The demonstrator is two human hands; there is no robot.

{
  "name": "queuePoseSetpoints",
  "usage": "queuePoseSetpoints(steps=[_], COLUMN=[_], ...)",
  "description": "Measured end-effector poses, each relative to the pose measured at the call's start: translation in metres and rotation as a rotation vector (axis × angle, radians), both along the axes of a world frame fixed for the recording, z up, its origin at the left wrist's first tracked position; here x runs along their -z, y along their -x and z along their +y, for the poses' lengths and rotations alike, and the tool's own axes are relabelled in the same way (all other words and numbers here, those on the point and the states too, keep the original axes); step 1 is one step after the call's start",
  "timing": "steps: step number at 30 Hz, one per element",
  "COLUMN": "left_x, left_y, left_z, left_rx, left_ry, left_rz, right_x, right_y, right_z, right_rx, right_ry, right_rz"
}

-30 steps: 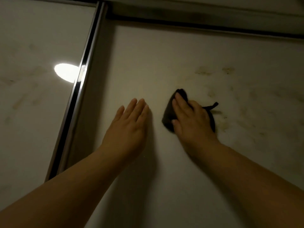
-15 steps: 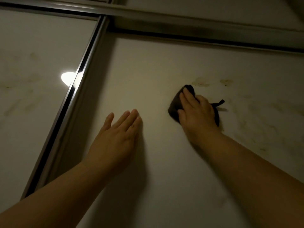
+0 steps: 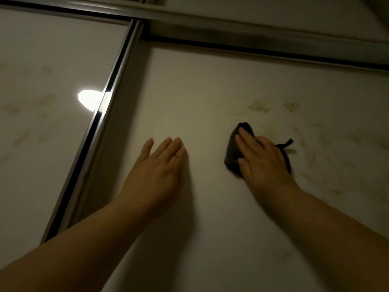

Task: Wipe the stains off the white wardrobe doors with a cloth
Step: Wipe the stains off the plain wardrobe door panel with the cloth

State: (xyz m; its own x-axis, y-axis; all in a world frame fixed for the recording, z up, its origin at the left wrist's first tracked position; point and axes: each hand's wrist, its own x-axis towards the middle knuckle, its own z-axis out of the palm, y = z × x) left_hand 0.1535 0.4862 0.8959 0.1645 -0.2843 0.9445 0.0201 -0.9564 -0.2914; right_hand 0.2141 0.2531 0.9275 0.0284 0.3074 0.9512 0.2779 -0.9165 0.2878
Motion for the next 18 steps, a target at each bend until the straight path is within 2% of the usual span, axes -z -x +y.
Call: queuePoseSetpoints(steps=[4, 8, 12, 15, 18], left_x=[-0.019, -0.028, -0.025, -0.024, -0.024], left_y=[-0.004, -0.009, -0.011, -0.009, -0.007], left_z=[-0.004, -0.012, -0.013, -0.011, -0.009], left_rx=[0.054, 0.077, 0.043, 0.009, -0.002], left_ry=[0.011, 0.011, 0.012, -0.004, -0.011], left_rz=[0.007, 0.027, 0.040, 0.011, 0.004], right_x=[-0.037, 0.001, 0.025, -0.009, -0.060], right_y=[-0.001, 0.010, 0.008, -0.001, -0.001], right_z=[0.028, 0.052, 0.019, -0.011, -0.018], right_rx=[0.023, 0.016, -0.007, -0.005, -0.023], right_ry=[-0.152, 0.000, 0.095, -0.027, -0.196], right_rz=[0.032, 0.016, -0.012, -0.059, -0.009])
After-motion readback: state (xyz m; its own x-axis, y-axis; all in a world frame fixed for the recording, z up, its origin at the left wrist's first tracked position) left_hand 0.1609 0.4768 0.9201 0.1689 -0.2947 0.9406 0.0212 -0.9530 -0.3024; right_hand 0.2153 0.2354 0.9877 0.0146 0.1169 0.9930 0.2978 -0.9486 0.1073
